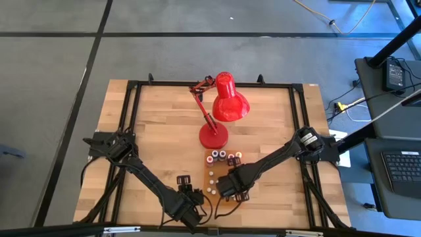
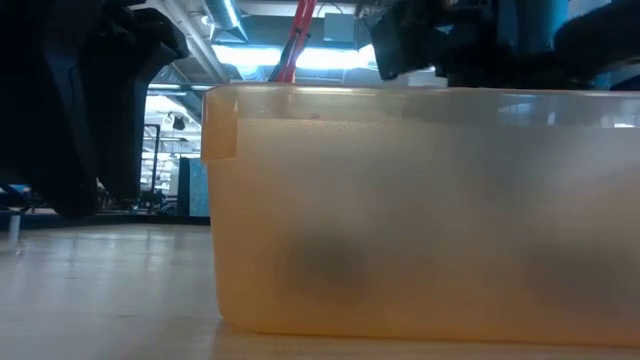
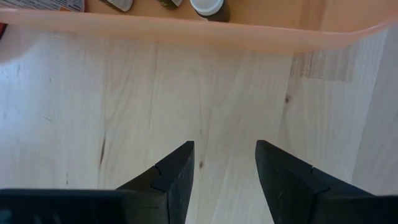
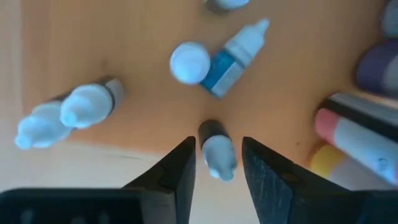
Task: Pick & Place food coloring
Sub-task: Adjust the light blue food coloring bottle in the orange bin
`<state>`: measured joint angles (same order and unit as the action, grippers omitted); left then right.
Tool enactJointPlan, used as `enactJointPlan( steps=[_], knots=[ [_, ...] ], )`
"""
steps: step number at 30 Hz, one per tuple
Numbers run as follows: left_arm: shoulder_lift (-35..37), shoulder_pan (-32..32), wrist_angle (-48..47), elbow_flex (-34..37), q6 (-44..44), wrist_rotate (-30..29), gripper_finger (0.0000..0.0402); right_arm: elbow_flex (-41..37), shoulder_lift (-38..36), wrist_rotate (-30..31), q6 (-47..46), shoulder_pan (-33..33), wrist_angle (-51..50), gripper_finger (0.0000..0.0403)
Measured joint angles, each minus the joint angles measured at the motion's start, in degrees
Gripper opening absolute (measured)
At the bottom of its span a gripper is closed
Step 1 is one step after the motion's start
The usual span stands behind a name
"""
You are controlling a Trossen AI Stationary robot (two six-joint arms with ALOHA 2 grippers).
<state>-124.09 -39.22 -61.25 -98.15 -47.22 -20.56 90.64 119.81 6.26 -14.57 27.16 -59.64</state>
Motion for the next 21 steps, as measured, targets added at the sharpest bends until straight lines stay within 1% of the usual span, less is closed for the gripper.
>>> enactJointPlan(
  steps=[3, 9, 14, 21],
  knots=[
    [0.0, 0.0, 0.0, 0.0, 0.0, 0.02, 0.0167, 1.05, 0.0, 2.37, -0.13, 0.02, -0.01, 0.0133],
    [0.0, 0.0, -0.03, 0.0, 0.0, 0.67, 0.0168, 3.76, -0.02, 2.42, -0.06, 0.09, -0.34, 0.0133],
    [0.0, -0.09, -0.04, 0.0, -0.01, 0.98, 0.0165, 3.5, -0.04, 4.14, 0.07, 0.11, 3.34, 0.0133],
    [0.0, -0.11, -0.07, 0.0, 0.0, 0.98, 0.0168, 2.76, -0.07, 5.2, 0.23, -0.17, 4.91, 0.0133]
  ],
)
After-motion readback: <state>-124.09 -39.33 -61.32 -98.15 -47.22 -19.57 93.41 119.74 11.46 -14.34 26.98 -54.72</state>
